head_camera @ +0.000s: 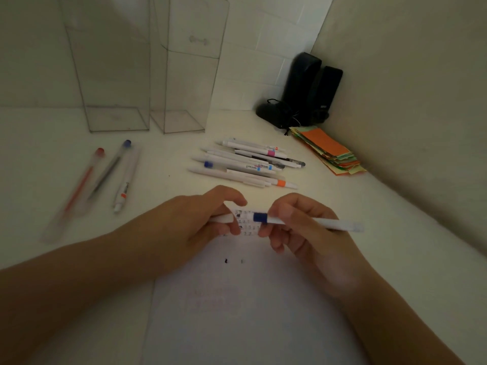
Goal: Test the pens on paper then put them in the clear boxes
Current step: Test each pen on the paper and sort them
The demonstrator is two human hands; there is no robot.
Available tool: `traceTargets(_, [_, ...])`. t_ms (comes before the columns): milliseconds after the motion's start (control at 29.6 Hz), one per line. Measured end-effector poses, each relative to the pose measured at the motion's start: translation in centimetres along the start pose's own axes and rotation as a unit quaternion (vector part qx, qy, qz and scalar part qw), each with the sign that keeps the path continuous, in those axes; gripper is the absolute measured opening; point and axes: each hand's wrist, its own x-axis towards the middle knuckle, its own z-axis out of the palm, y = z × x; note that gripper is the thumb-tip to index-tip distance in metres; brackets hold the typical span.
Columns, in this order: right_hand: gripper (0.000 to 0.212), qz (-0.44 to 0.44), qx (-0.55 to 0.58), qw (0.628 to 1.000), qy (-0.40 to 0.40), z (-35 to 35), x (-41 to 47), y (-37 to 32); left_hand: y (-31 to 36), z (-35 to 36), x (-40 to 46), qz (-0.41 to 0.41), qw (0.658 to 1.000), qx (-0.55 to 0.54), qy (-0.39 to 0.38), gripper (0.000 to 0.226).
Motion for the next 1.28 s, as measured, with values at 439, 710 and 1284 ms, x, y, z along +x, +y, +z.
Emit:
traceTargets(439, [0.025,-0.005,-0.05,0.998,-0.024,0.3,0.0,0.6,0.2,0.4,0.0,0.014,1.0,0.014,-0.007,0.028])
traceTargets(710, [0.025,-0.013,-0.047,0.998,-0.025,0.4,-0.1,0.5,0.1,0.2,-0.1,0.065,0.966,0.236,0.076,0.053])
traceTargets(1284, [0.022,-0.005,-0.095,0.995,-0.018,0.9,-0.1,0.0,0.4,0.8,-0.2,0.018,0.987,0.16,-0.003,0.037])
